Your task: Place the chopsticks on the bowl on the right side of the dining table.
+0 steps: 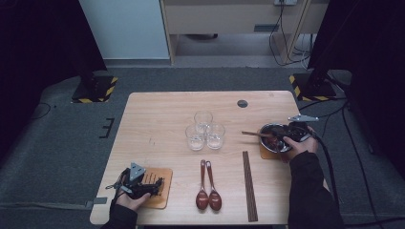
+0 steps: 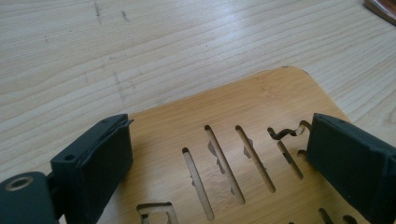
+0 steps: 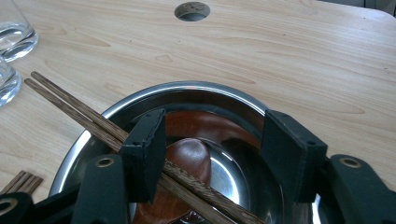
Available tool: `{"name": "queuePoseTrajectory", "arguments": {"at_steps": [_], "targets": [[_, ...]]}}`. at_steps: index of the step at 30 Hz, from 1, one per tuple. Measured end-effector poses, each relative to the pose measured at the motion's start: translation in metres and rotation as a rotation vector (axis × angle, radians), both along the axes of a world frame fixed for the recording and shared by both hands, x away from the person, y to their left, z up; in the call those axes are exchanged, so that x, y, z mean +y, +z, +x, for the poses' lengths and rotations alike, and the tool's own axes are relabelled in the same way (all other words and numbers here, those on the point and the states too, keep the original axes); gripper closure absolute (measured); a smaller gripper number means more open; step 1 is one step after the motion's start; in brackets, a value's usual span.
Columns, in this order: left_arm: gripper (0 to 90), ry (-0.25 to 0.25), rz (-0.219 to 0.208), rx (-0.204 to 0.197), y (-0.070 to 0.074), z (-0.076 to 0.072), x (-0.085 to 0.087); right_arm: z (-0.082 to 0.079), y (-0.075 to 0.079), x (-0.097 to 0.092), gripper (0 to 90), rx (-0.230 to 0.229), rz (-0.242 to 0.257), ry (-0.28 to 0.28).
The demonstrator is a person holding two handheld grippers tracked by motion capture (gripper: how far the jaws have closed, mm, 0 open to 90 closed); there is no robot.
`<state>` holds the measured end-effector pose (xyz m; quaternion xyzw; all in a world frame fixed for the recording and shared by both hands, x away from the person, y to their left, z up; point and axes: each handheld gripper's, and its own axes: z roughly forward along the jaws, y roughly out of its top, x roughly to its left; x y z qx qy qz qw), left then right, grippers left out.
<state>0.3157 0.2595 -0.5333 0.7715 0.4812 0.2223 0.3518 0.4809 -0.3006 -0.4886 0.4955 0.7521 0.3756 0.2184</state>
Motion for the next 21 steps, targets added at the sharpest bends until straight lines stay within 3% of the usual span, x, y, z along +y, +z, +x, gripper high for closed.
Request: {"name": "queuePoseTrajectory", "arguments": {"at_steps": [11, 21], "targets": [[6.0, 0.0, 0.0, 0.0, 0.0, 0.0, 0.0, -0.005, 0.002, 0.002, 40.3, 0.003, -0.022, 0.032], [6.0, 0.0, 0.0, 0.0, 0.0, 0.0, 0.0, -0.013, 0.004, -0.006, 40.6, -0.013, 0.015, 0.017]]}}
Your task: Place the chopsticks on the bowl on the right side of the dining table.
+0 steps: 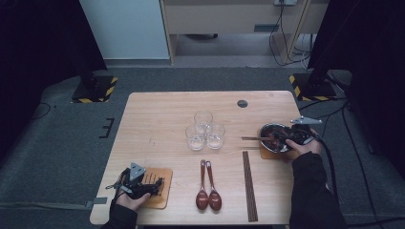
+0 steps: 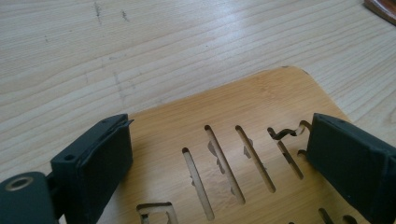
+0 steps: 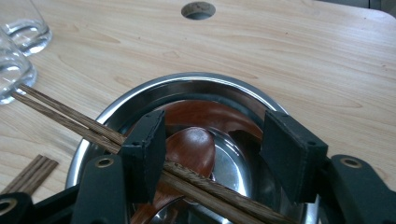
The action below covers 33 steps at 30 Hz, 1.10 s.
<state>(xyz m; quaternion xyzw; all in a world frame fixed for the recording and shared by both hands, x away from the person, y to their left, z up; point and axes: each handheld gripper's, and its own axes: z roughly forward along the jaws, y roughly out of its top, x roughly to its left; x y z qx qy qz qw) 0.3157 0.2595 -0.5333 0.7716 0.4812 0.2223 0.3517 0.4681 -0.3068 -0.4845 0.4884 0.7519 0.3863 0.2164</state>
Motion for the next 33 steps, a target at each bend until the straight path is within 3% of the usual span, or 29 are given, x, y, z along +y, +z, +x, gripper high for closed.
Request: {"name": "queuePoseTrajectory", "arguments": {"at_steps": [10, 21, 33], "targets": [[6.0, 0.0, 0.0, 0.0, 0.0, 0.0, 0.0, -0.024, 0.014, -0.012, 46.5, -0.057, 0.083, -0.038], [6.0, 0.0, 0.0, 0.0, 0.0, 0.0, 0.0, -0.045, 0.004, -0.023, 52.6, -0.026, 0.08, -0.101], [6.0, 0.0, 0.0, 0.0, 0.0, 0.0, 0.0, -0.042, -0.004, -0.029, 50.7, -0.011, 0.078, -0.123]]}}
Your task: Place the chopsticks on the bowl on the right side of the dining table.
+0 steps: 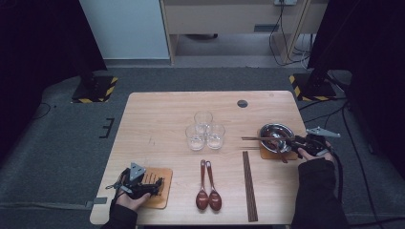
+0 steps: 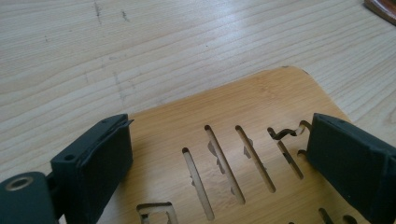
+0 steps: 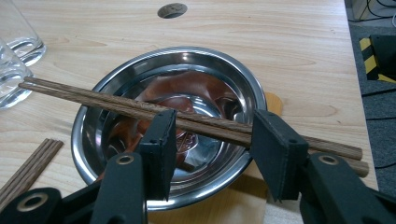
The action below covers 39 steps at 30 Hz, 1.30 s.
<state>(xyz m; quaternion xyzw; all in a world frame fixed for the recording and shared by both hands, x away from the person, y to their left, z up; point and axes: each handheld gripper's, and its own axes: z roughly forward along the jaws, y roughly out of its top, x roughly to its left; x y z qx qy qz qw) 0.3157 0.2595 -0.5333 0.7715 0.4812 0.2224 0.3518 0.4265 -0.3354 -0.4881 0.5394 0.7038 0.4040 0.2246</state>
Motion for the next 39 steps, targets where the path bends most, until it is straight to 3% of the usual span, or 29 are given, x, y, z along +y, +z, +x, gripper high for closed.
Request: {"name": "queuePoseTrajectory", "arguments": {"at_steps": [5, 13, 23, 39], "targets": [[6.0, 0.0, 0.0, 0.0, 0.0, 0.0, 0.0, -0.001, 0.001, -0.001, 50.4, -0.002, 0.008, -0.003], [6.0, 0.0, 0.0, 0.0, 0.0, 0.0, 0.0, -0.001, 0.009, 0.008, 52.1, -0.045, 0.038, 0.026], [6.0, 0.0, 0.0, 0.0, 0.0, 0.0, 0.0, 0.005, 0.0, 0.014, 52.6, -0.021, 0.039, 0.039], [6.0, 0.0, 0.0, 0.0, 0.0, 0.0, 0.0, 0.005, -0.002, 0.015, 51.8, -0.023, 0.036, 0.045]]}}
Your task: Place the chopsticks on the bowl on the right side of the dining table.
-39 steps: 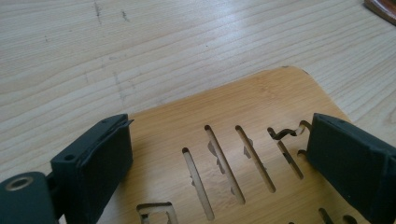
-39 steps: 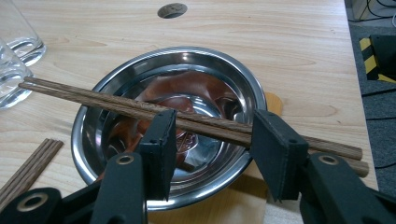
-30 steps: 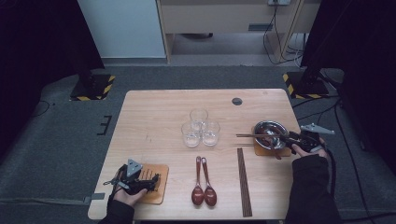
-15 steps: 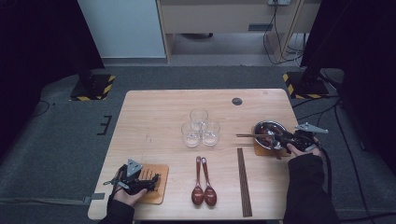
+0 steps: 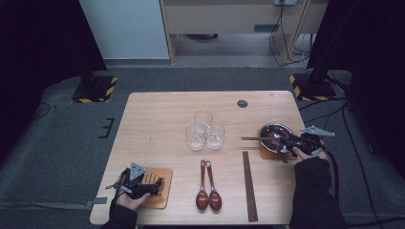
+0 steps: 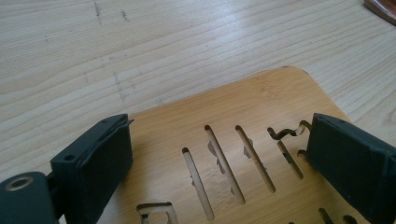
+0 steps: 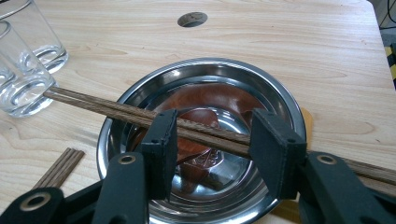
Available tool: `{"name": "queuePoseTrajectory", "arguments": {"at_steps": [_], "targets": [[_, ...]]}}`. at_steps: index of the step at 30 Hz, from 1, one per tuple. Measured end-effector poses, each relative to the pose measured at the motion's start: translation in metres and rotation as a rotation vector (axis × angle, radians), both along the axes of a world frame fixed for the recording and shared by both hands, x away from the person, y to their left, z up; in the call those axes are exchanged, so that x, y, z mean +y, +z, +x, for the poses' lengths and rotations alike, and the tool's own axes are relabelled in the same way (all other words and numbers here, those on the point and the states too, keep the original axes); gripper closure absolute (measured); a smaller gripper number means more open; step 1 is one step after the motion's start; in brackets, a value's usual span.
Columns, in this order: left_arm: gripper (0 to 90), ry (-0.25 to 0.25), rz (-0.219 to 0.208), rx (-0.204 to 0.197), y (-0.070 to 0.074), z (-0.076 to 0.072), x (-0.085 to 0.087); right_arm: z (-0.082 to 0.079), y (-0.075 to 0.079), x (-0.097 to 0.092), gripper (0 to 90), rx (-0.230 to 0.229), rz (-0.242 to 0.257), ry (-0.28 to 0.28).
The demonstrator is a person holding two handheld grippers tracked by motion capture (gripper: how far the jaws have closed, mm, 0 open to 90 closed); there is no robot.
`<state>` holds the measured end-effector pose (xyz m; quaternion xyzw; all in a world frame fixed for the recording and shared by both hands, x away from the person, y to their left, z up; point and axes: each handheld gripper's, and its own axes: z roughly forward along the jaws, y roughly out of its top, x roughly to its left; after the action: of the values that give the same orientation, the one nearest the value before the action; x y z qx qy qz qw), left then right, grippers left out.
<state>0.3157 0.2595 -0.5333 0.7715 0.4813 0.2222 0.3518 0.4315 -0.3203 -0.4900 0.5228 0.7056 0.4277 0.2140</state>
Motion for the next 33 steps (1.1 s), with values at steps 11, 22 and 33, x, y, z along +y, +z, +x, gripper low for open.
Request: {"name": "queuePoseTrajectory", "arguments": {"at_steps": [11, 22, 33], "targets": [[6.0, 0.0, 0.0, 0.0, 0.0, 0.0, 0.0, -0.001, 0.004, 0.002, 51.1, -0.015, 0.005, 0.004], [5.9, -0.001, 0.0, 0.001, 0.0, 0.0, 0.0, -0.007, 0.025, 0.001, 51.1, -0.064, 0.042, 0.059], [5.9, -0.001, 0.0, 0.0, 0.0, 0.0, 0.0, -0.01, 0.049, 0.019, 47.9, -0.099, 0.071, 0.144]]}}
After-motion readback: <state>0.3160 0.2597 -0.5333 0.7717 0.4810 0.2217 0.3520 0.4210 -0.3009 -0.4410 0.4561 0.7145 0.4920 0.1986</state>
